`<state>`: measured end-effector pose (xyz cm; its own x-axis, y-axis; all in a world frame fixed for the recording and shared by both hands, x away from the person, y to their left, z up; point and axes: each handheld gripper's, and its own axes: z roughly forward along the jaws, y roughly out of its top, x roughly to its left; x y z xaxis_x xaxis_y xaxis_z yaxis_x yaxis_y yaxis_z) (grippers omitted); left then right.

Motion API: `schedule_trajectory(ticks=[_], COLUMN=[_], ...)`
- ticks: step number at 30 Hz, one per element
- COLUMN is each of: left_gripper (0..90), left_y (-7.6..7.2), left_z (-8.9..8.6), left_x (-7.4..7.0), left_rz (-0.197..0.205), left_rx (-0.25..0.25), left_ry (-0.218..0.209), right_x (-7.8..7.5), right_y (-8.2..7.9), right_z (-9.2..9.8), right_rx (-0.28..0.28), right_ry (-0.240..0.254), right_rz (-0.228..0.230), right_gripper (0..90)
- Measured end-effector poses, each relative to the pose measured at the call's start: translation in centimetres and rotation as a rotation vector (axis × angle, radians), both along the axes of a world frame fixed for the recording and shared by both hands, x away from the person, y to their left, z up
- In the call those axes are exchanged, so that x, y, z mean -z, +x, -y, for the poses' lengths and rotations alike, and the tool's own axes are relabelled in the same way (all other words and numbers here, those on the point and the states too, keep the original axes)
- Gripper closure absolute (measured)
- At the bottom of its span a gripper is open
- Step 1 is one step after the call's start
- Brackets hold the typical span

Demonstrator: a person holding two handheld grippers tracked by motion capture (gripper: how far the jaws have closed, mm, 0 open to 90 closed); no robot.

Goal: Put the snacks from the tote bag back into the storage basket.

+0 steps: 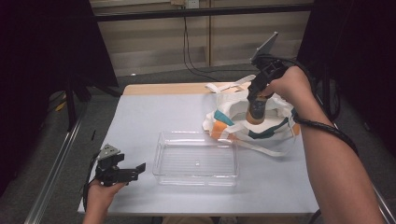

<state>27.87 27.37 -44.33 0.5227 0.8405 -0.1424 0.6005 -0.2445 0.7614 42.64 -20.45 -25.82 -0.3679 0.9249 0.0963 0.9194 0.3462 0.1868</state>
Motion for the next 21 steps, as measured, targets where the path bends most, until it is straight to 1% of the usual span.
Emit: schedule_trajectory(ticks=[2,4,6,7,8,11,12,14,17,21], left_gripper=[3.6,3.6,3.6,3.6,3.6,3.6,3.6,3.6,3.6,3.6], left_y=[0.0,0.0,0.0,0.0,0.0,0.0,0.0,0.0,0.0,0.0], left_z=[0.0,0.1,0.1,0.1,0.1,0.1,0.1,0.1,0.1,0.1], left_x=[0.0,0.0,0.0,0.0,0.0,0.0,0.0,0.0,0.1,0.0], left_rz=[0.000,0.000,0.000,-0.001,-0.002,-0.001,0.000,-0.001,-0.004,-0.002], left_rx=[0.002,0.003,0.002,0.002,0.002,0.006,0.002,0.004,0.003,0.006], left_ry=[0.000,0.000,0.001,0.000,0.000,0.003,-0.002,0.000,0.000,0.001], right_x=[-0.1,-0.4,-0.5,-0.5,-0.7,-1.0,-1.1,-1.4,-1.6,-1.8], right_y=[0.0,-0.1,-0.1,-0.1,-0.2,-0.2,-0.3,-0.4,-0.4,-0.5], right_z=[0.0,0.0,-0.1,0.0,0.0,-0.1,-0.1,-0.3,-0.5,-0.8], right_rx=[0.000,0.002,0.003,-0.006,-0.002,-0.013,-0.014,-0.015,-0.023,-0.034], right_ry=[-0.001,-0.006,-0.003,-0.002,-0.004,0.002,-0.001,0.000,0.010,0.008], right_rz=[-0.003,-0.015,-0.016,-0.009,-0.015,-0.005,-0.004,-0.006,0.000,-0.011], right_gripper=[30.1,30.1,30.1,30.1,30.1,30.1,30.1,30.1,30.1,30.2])
